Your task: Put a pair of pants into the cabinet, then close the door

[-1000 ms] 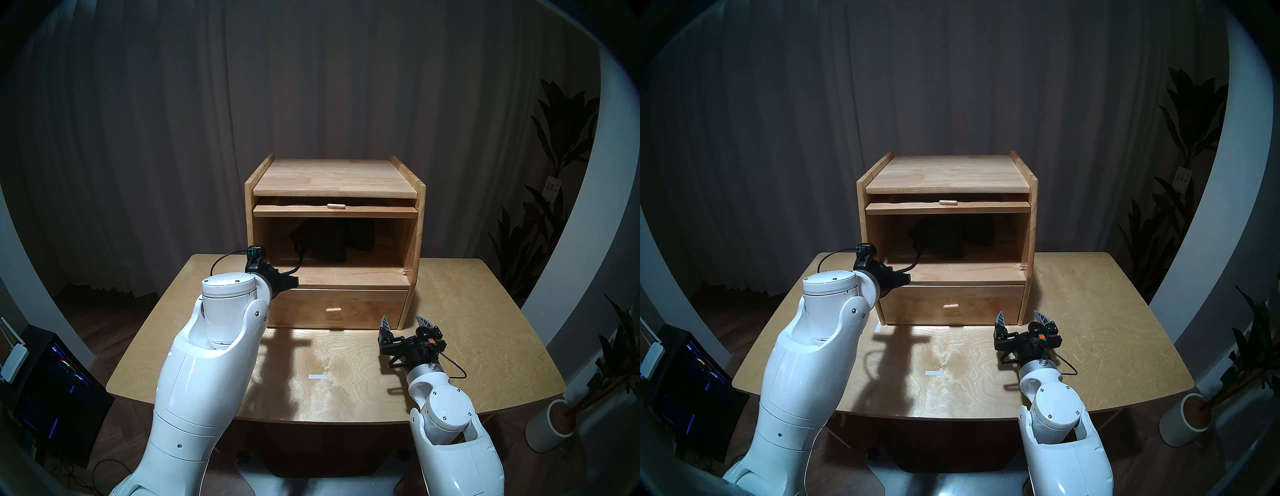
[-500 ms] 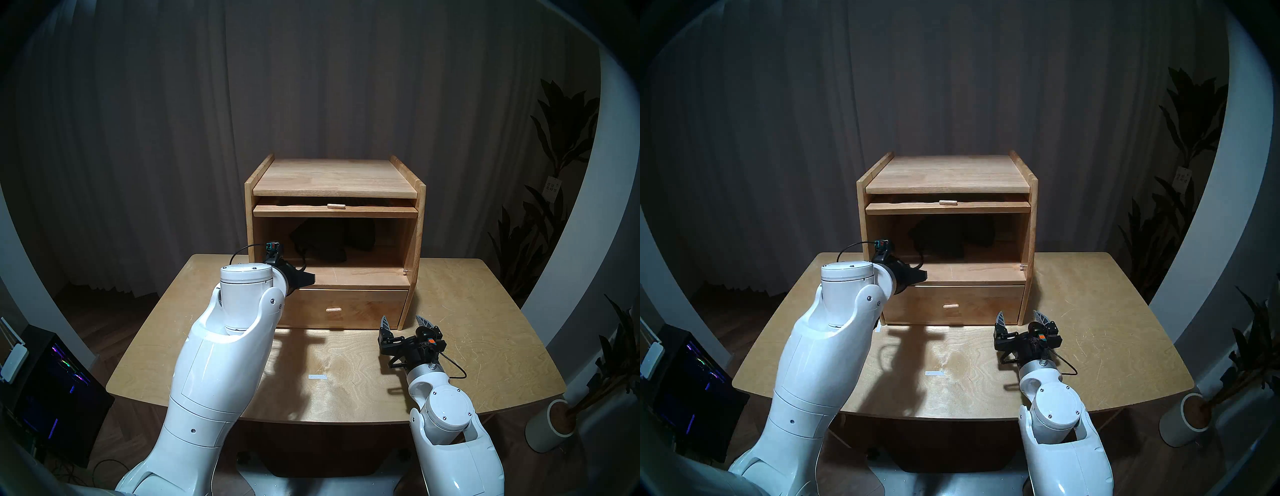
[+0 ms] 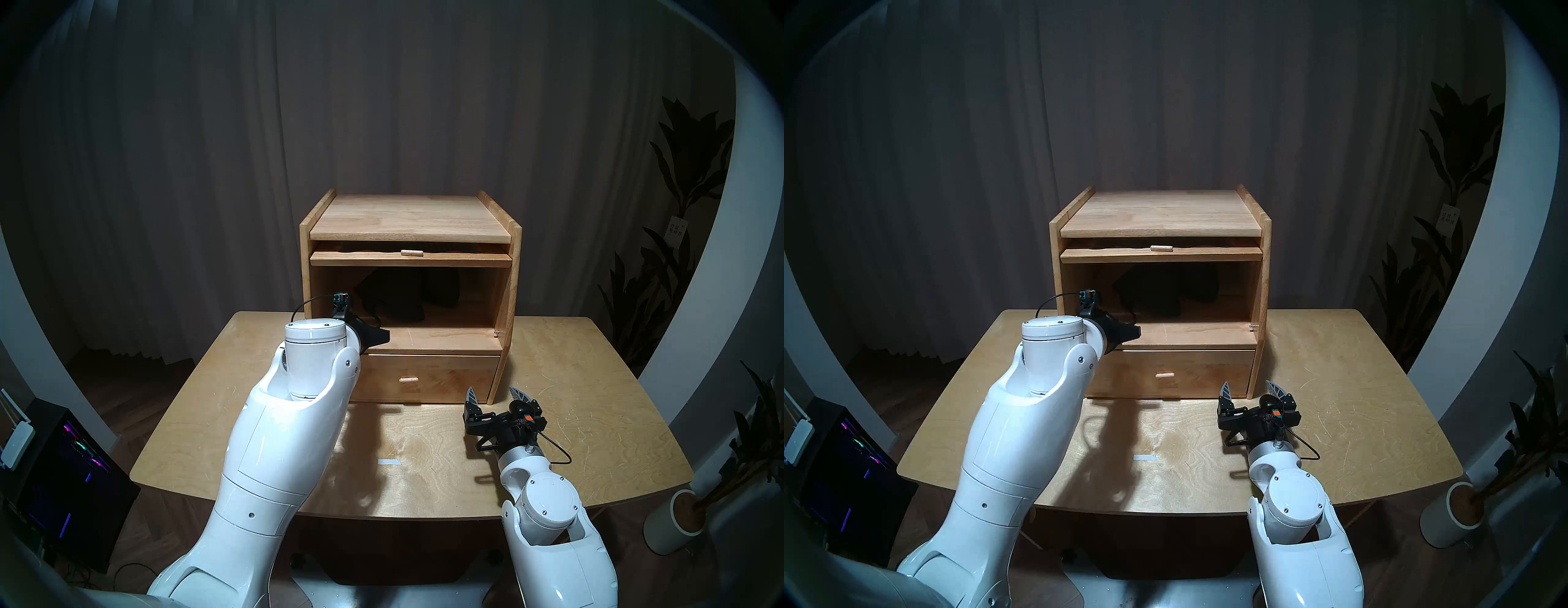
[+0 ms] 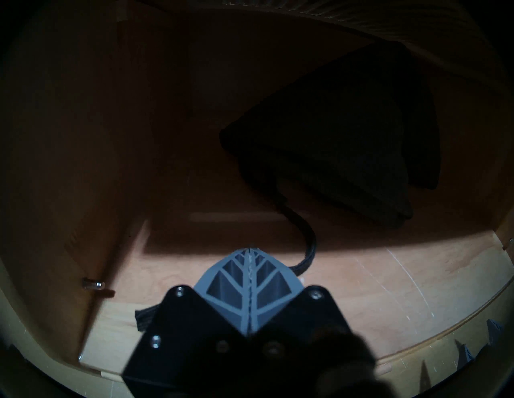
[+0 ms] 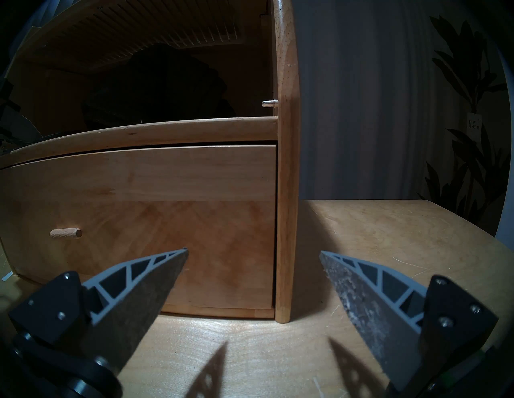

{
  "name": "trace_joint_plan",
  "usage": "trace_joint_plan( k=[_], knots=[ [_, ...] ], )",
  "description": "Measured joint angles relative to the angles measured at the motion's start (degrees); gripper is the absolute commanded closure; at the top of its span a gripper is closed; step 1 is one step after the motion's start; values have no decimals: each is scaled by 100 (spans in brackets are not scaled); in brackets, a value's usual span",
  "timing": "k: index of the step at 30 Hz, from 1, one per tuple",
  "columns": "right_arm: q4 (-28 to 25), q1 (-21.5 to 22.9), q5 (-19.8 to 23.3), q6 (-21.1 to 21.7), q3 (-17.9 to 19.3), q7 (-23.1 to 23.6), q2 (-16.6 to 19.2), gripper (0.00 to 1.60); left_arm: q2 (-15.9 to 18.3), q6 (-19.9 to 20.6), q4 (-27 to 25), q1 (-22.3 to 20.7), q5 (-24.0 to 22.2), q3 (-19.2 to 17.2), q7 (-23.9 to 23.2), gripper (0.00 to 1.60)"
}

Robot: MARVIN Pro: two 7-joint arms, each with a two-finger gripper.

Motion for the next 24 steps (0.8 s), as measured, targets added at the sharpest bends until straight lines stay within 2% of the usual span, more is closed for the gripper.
trace_joint_plan(
  k=[15,20,21,22,23,24],
  knots=[
    [-1,-1,-2,0,0,0,-1,0,-112,-804,1140,-643,174,83,-220,160],
    [-2,-1,-2,0,0,0,-2,0,-123,-887,1134,-646,209,182,-278,160],
    [-2,-1,-2,0,1,0,-2,0,-117,-899,1073,-608,234,222,-278,135],
    [-2,-1,-2,0,1,0,-2,0,-103,-906,963,-537,263,302,-281,42],
    [-1,-1,-2,0,1,0,-2,0,-97,-906,896,-486,277,358,-289,0],
    [-1,-1,-2,0,1,0,-2,0,-91,-905,839,-441,290,408,-294,0]
  ],
)
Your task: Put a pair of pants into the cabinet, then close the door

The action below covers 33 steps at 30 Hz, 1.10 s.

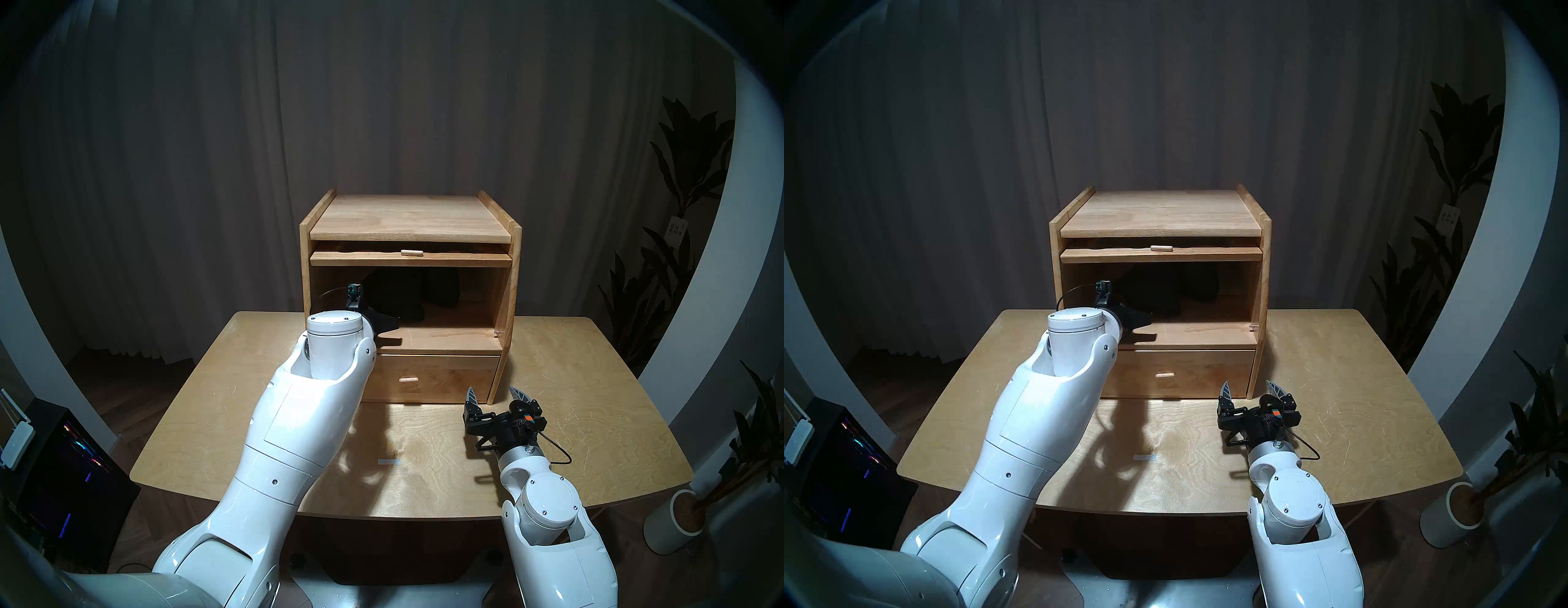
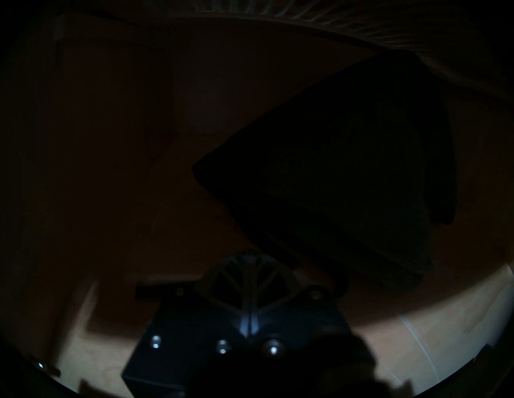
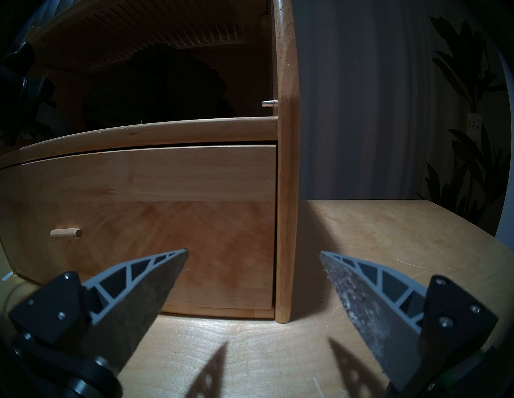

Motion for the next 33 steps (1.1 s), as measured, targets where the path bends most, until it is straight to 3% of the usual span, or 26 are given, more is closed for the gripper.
trace_joint_plan(
  k=[12,25,33],
  knots=[
    [33,9,0,0,1,3,0,0,355,-138,-966,734,486,680,170,0],
    [61,19,0,-1,2,5,0,0,888,-382,-1913,1370,1096,811,777,0],
    [62,22,0,-1,2,5,0,0,1090,-535,-2455,1785,1158,780,924,0]
  ],
)
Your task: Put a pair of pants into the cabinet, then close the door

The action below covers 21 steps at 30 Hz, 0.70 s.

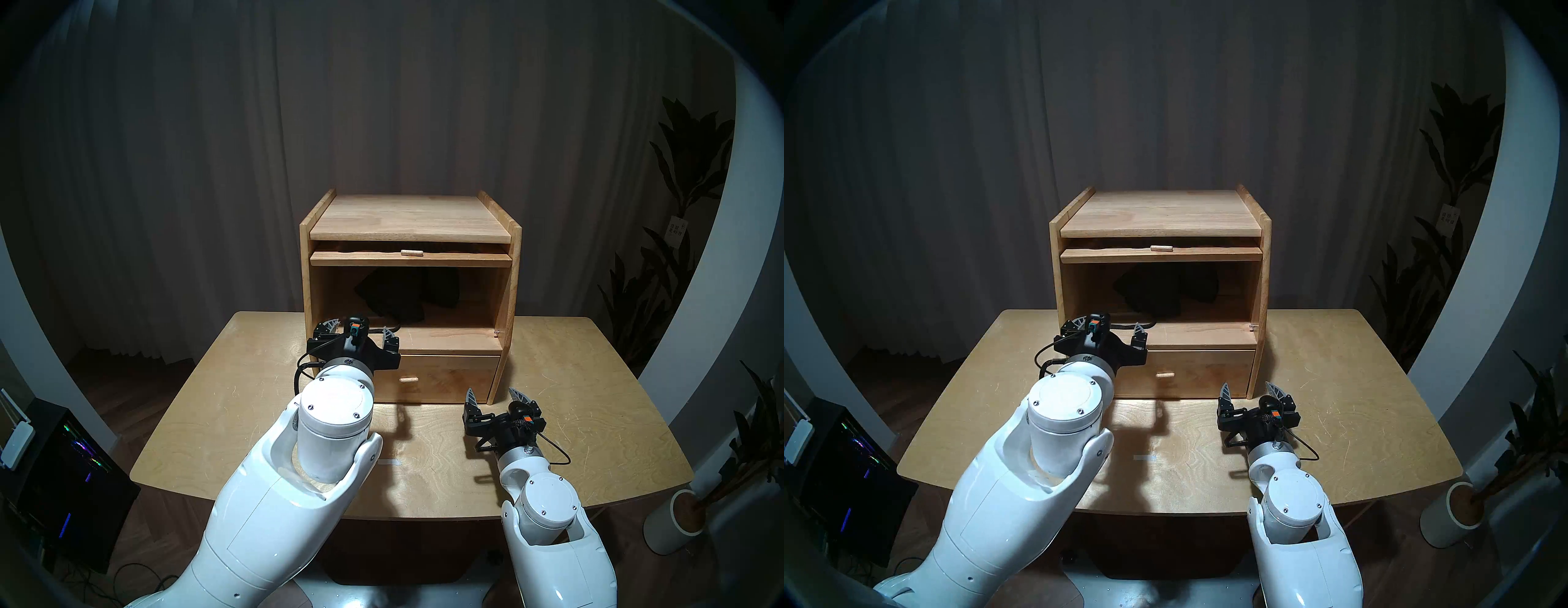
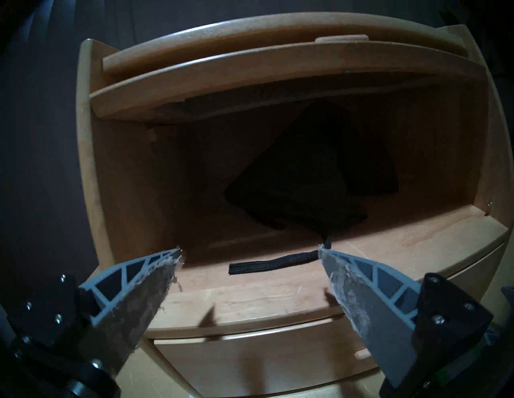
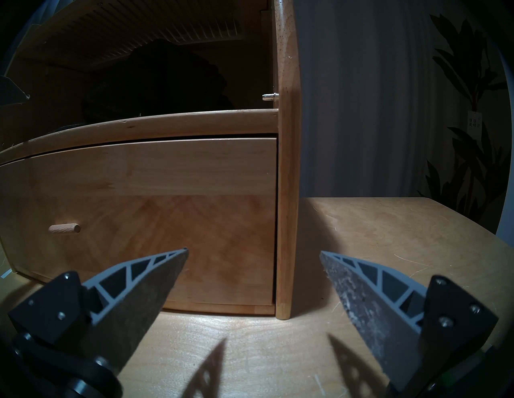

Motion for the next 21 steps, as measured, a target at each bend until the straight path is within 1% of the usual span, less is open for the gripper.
trace_joint_plan(
  k=[5,9,15,21],
  knots=[
    [3,3,0,0,0,0,0,0,150,-139,-372,233,1,41,-60,0],
    [5,4,0,0,1,1,0,0,325,-263,-642,369,108,-1,-43,0],
    [9,6,0,0,1,1,0,0,691,-505,-1065,637,389,-289,203,0],
    [-57,2,-4,-25,12,2,1,0,1058,-657,-1462,1010,496,-556,475,0]
  ],
)
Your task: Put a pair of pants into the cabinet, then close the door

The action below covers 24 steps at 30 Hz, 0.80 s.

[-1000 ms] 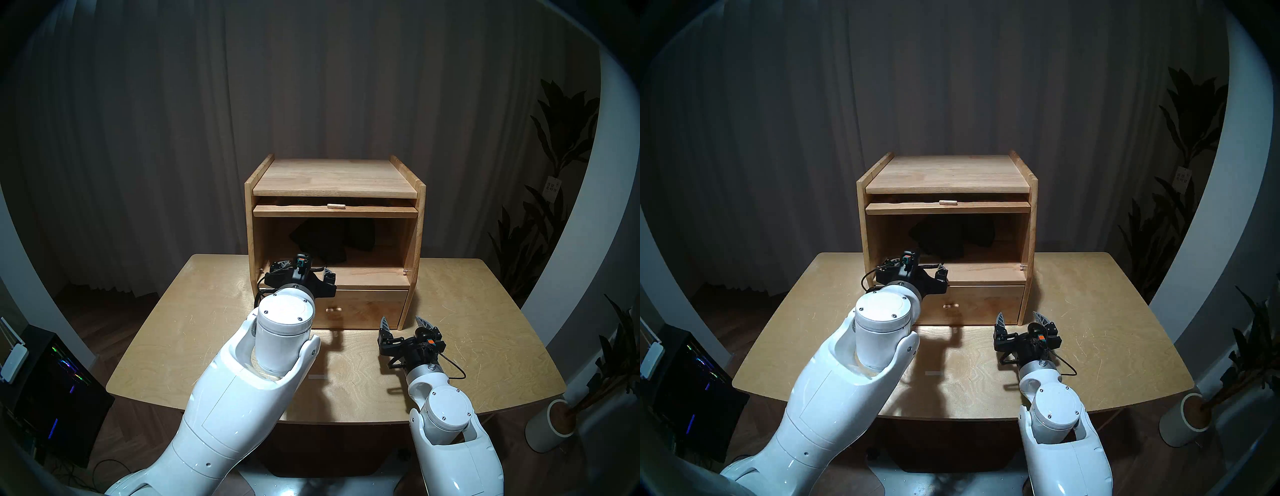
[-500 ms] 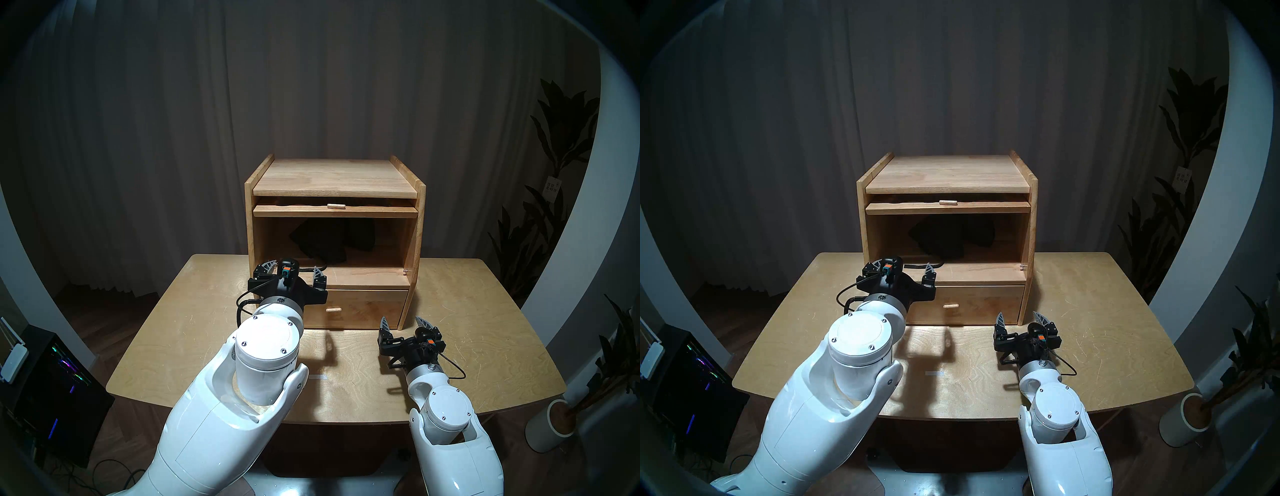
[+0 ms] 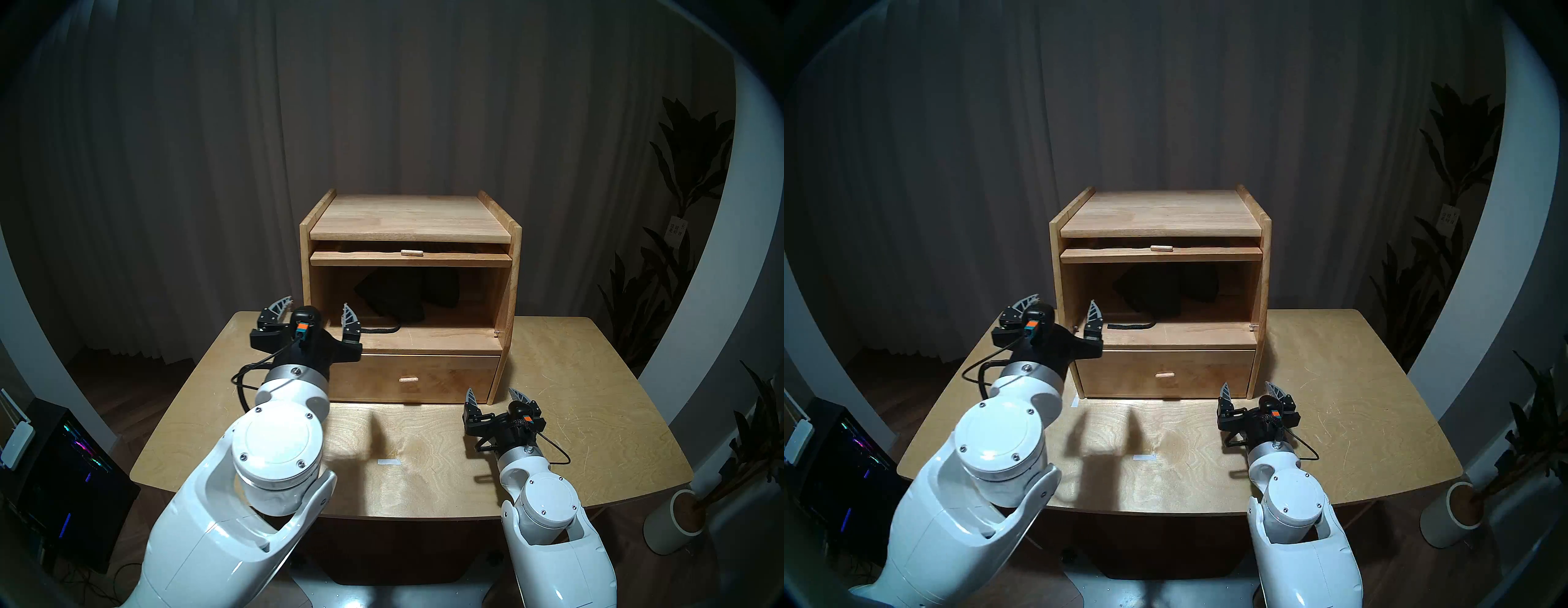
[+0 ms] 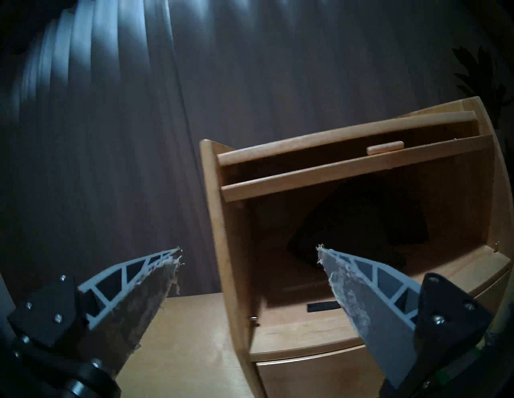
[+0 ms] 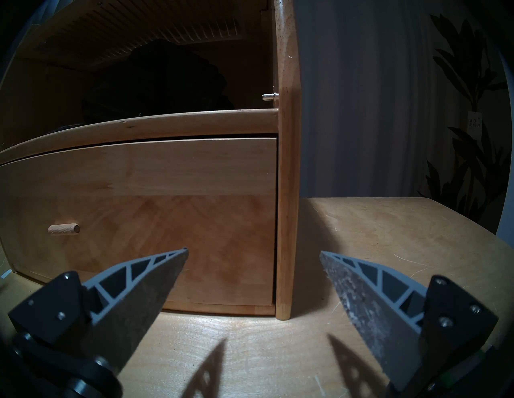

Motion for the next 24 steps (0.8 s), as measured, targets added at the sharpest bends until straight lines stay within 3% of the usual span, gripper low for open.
trace_joint_plan(
  k=[10,24],
  knots=[
    [-514,26,-456,-285,259,-152,251,0,559,-304,-355,729,1,-332,262,0],
    [-1063,-21,-2314,-889,131,132,1222,0,841,-638,-97,949,-353,-1014,66,0]
  ],
)
